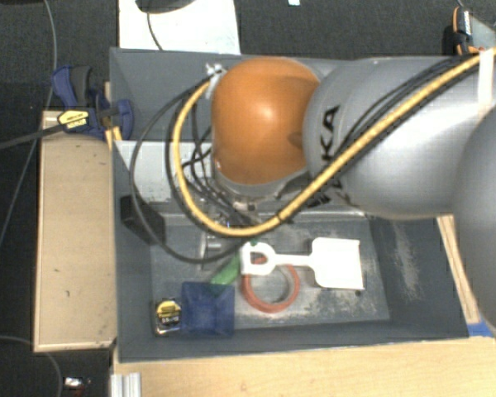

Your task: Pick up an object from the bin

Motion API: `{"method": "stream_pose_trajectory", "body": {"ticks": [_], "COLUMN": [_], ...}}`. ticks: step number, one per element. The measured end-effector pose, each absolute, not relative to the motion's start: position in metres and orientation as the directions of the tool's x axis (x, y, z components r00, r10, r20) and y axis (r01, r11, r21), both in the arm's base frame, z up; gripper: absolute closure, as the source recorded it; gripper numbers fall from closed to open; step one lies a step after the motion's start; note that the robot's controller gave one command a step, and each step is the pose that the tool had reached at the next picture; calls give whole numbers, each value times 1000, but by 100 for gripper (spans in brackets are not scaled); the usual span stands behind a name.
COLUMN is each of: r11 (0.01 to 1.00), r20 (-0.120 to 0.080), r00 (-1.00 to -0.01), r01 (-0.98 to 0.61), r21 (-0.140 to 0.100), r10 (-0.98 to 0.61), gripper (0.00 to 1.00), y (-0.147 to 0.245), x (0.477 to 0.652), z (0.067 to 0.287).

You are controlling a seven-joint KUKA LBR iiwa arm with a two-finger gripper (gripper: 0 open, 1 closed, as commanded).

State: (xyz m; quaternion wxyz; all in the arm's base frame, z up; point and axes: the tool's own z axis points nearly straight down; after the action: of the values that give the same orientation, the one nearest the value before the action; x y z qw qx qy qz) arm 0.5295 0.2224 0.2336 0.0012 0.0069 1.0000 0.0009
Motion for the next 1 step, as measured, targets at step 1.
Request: {"method": "stream_pose_trajectory", "body": {"ticks": [1], "r11": [1000], "r20": [-2], "r00": [-1000], "r01": [14], "r21": [2], "r10": [14], "gripper": [0], "y": [222], "x": [529], "z": [234]}}
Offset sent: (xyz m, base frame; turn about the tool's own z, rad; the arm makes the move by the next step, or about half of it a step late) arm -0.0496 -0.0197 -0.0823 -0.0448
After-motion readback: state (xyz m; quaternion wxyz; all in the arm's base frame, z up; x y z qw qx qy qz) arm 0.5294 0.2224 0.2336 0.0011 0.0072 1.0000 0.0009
